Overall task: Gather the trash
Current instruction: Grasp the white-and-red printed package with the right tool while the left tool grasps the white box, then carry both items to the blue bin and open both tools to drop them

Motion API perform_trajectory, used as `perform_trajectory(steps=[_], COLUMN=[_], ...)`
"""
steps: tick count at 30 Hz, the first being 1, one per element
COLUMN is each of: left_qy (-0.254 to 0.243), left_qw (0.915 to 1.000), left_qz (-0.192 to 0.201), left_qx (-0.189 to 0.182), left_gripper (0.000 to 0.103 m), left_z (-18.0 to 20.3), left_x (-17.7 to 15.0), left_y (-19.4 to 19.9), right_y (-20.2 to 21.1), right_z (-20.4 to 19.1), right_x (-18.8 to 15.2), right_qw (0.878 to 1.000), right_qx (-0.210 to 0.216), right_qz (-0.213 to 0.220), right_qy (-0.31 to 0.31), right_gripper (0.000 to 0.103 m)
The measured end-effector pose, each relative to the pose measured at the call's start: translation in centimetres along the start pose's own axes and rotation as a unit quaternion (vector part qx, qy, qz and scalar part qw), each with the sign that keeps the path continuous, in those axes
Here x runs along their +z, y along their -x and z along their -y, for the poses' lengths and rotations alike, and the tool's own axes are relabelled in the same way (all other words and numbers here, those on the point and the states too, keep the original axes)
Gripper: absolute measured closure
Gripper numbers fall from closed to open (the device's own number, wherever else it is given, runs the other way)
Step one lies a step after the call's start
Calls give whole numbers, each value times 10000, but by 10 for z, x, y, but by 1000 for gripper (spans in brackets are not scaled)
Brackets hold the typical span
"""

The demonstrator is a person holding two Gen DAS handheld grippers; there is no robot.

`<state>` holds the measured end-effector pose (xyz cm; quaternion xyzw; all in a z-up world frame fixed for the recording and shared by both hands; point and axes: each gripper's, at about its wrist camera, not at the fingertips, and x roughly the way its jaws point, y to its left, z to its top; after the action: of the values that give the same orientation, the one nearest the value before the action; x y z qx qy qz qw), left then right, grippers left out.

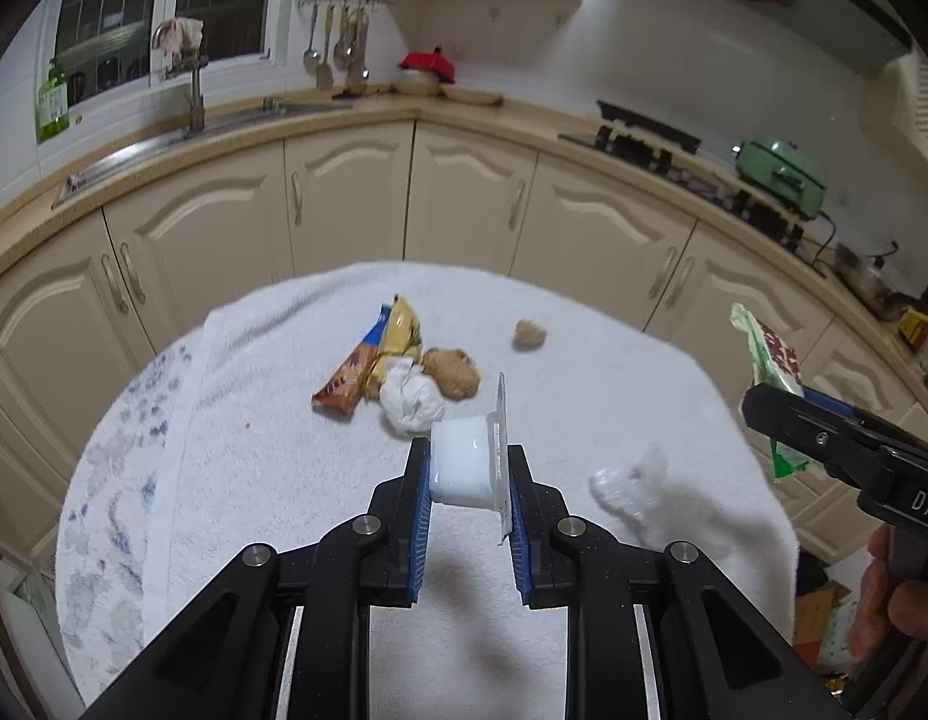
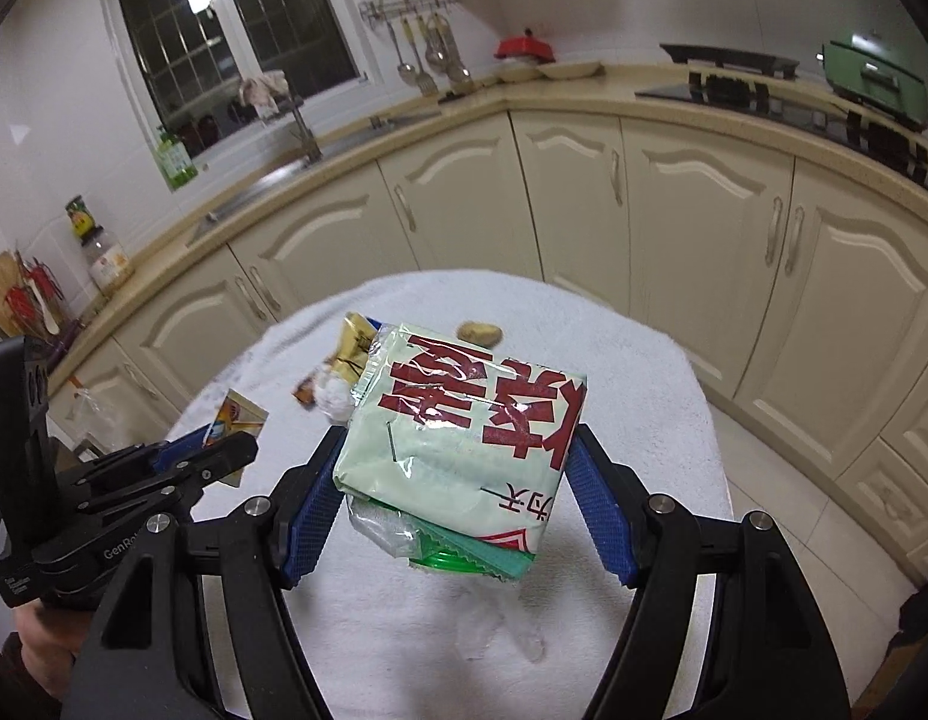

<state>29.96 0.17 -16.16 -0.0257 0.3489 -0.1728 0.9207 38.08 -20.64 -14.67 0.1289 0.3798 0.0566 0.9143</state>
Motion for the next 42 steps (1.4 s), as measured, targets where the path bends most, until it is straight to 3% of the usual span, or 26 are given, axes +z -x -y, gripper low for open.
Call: perform_trajectory(steps=[11, 25, 34, 42], left_qy=[-427, -856, -1329, -1708], left_qw=[9965, 9890, 9788, 9682], left_qz=[536, 677, 491, 63], left_qx=[-474, -1001, -1480, -1825], left_gripper=[85, 84, 84, 84], left_z=[36, 116, 174, 230], left_x=[0, -14, -16, -2], left_y=[66, 91, 68, 9], right_y=[73, 158, 198, 211], right_z=[7, 70, 133, 198], right_x=[-1, -23, -50, -86], right_qw=[9976, 9861, 9704, 9543], right_qx=[-273, -1109, -1737, -2252], right_qz=[631, 1123, 1237, 1010], right_qy=[-55, -528, -1133, -1683], right_gripper=[30, 30, 30, 30])
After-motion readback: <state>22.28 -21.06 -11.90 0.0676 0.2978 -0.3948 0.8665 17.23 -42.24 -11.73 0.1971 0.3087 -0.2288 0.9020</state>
